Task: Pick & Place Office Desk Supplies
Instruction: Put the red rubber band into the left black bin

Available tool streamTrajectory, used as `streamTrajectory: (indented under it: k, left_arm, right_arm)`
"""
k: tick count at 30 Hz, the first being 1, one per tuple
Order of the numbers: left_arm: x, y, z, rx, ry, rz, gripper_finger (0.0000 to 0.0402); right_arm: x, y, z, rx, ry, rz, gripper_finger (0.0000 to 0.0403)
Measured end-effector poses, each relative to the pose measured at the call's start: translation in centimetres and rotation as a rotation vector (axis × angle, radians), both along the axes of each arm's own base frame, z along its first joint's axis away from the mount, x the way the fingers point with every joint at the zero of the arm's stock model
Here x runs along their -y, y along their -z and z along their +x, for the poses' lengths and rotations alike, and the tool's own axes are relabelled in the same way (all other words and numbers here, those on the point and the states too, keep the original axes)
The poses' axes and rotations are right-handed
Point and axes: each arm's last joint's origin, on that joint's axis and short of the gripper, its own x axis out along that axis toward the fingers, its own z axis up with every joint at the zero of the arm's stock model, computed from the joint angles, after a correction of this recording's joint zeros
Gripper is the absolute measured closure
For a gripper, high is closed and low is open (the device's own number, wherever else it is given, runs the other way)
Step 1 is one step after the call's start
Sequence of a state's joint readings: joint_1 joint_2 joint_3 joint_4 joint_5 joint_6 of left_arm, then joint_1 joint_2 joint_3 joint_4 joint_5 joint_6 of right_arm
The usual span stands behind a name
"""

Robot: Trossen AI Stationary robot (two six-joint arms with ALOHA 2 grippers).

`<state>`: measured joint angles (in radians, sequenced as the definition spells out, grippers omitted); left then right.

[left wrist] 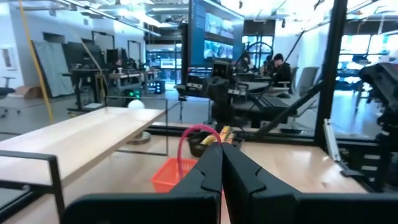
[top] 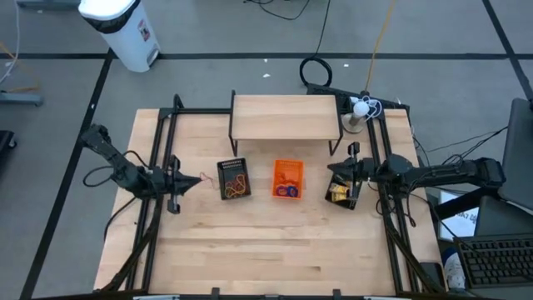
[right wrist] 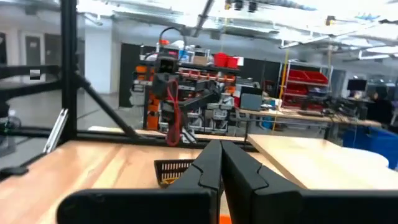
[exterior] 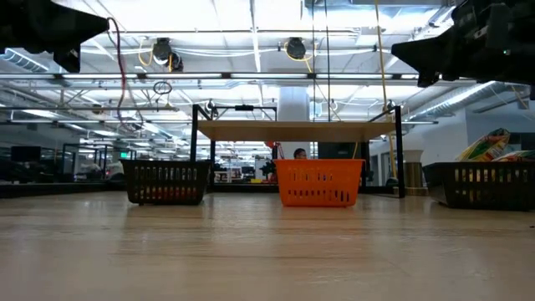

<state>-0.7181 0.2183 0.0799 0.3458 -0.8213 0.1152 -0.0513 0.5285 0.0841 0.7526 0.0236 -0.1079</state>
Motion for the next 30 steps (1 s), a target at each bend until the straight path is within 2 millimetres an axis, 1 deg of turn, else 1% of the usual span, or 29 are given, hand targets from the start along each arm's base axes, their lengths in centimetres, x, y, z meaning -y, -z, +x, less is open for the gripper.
streamTrajectory:
  k: [4, 6, 10, 14, 16, 19, 23, 26, 30]
  left_arm:
    - [-0.1, 0.0, 0.0, -0.003, -0.020, 0.011, 0.0401]
    - [-0.1, 0.0, 0.0, -0.003, -0.022, 0.013, 0.0401]
    - [-0.2, -0.2, 0.0, 0.005, -0.041, -0.038, 0.0401]
    - [-0.3, -1.0, 0.0, 0.018, -0.047, -0.056, 0.0401]
    - [-0.4, -1.9, 0.1, 0.023, -0.060, -0.045, 0.0401]
    - [-0.5, -3.7, 0.3, 0.021, -0.084, -0.016, 0.0401]
    - [-0.3, -6.3, 1.0, -0.054, -0.114, 0.033, 0.0401]
    - [0.0, -7.9, 2.1, -0.129, -0.143, 0.044, 0.0401]
    - [0.7, -9.1, 4.5, -0.234, -0.157, 0.072, 0.0401]
  right_arm:
    - [0.5, -0.2, 0.0, 0.015, 0.026, 0.042, 0.0399]
    - [0.8, -0.2, -0.1, 0.017, -0.016, 0.060, 0.0399]
    - [0.9, -0.2, -0.2, 0.002, -0.182, 0.029, 0.0399]
    - [1.2, -0.2, -0.2, -0.001, -0.191, 0.057, 0.0399]
    - [1.3, -0.2, -0.2, -0.001, -0.186, 0.062, 0.0399]
    - [1.3, -0.2, -0.2, -0.001, -0.182, 0.055, 0.0399]
    - [1.3, -0.2, -0.2, 0.000, -0.178, 0.035, 0.0399]
    - [1.3, -0.2, -0.2, 0.000, -0.170, 0.011, 0.0399]
    - [1.3, -0.2, -0.2, 0.003, -0.161, -0.022, 0.0399]
